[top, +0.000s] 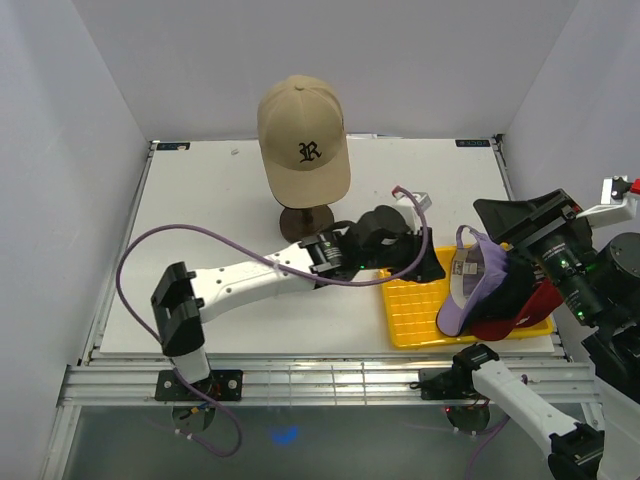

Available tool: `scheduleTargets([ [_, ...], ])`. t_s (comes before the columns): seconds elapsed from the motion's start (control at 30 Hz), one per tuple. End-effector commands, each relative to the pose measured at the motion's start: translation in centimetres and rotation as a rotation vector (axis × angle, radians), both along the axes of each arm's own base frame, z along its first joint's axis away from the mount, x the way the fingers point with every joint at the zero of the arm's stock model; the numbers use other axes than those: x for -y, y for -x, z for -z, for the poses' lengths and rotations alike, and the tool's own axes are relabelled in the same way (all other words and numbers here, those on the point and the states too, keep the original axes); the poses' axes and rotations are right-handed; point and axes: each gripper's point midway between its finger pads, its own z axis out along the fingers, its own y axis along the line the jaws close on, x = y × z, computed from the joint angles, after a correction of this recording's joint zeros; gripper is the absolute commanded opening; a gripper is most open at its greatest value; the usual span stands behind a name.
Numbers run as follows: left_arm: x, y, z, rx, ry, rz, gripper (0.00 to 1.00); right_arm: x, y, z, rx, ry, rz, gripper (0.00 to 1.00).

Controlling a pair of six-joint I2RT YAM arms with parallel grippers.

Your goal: Stack the hats

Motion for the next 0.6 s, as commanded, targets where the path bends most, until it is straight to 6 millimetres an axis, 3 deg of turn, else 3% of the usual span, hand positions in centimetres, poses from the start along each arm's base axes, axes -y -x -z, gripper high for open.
scheduleTargets([
  [0.0, 3.8, -0.1, -1.6, 0.067, 0.05, -0.023, 0.52, 0.5, 0.3, -1.8, 0.058, -0.027, 0.023, 0.67],
  [0.07, 5.6, 0.2, 0.0, 0.081, 0.002, -0.031, 0.52, -0.1, 0.1, -1.6, 0.051, -0.028, -0.005, 0.67],
  [0.1, 6.4, 0.2, -0.8, 0.097, 0.003, -0.029, 0.52, -0.4, 0.0, -1.5, 0.049, -0.029, -0.017, 0.68],
  [0.13, 7.6, 0.0, 1.7, 0.088, -0.046, -0.026, 0.52, -0.9, -0.1, -1.4, 0.049, -0.032, -0.04, 0.68],
  [0.2, 8.4, 0.1, 2.0, 0.097, -0.059, -0.035, 0.51, -1.4, -0.2, -1.5, 0.053, -0.034, -0.068, 0.68],
  [0.23, 8.9, -0.1, 3.3, 0.096, -0.08, -0.042, 0.51, -1.7, 0.0, -1.7, 0.055, -0.034, -0.086, 0.69],
  [0.57, 10.5, 1.1, 8.2, 0.075, -0.167, 0.022, 0.51, -2.0, -0.1, -1.0, 0.048, -0.016, -0.105, 0.72],
])
